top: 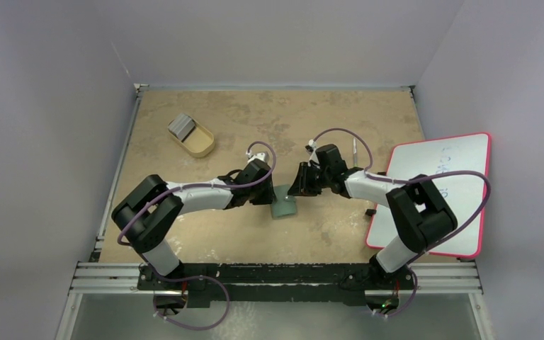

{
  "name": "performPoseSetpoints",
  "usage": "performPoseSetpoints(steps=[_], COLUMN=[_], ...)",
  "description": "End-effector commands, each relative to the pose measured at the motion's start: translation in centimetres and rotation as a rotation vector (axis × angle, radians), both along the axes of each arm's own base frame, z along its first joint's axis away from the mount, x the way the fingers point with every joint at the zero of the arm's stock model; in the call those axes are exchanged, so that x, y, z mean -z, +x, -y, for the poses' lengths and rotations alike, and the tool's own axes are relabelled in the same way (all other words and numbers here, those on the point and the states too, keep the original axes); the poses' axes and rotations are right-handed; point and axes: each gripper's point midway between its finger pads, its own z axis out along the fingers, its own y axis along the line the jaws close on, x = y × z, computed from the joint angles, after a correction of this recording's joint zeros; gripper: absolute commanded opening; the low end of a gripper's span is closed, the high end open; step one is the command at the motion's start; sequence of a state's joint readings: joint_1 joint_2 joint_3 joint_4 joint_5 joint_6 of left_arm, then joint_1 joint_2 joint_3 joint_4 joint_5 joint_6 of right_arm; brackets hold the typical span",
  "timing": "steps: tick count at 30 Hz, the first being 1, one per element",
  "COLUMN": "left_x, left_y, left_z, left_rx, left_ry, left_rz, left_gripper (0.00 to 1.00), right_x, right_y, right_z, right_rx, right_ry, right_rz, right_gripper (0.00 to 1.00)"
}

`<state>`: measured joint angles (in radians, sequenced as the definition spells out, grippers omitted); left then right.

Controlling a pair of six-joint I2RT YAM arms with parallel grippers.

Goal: Put the credit cards into the card holder
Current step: Close the card holder at the center of the board.

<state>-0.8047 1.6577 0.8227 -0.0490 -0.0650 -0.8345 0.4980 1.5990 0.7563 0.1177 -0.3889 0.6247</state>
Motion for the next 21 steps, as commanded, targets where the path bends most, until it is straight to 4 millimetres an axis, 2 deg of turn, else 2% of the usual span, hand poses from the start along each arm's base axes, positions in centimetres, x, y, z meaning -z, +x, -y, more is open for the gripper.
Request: performPoseSetpoints(steps=[1, 12, 21], left_x=[1.19, 1.23, 1.61], left_y=[-0.78, -0.68, -0.49], left_z=[0.01, 0.15, 0.11], left_rx=[0.027, 0.024, 0.012], left_ry=[0.025, 0.023, 0.037], left_rz=[-0.048, -0.051, -0.059], left_gripper=[0.25, 0.23, 0.22], right_x=[-0.46, 0.34, 0.03], right_y=[0.48, 0.05, -0.02], right_z=[-0.54, -0.39, -0.1], right_rx=[-0.02, -0.018, -0.056], right_ry=[0.024, 0.015, -0.048], right_rz=[0.024, -0.001, 0.009], right_gripper=[0.28, 0.25, 0.24])
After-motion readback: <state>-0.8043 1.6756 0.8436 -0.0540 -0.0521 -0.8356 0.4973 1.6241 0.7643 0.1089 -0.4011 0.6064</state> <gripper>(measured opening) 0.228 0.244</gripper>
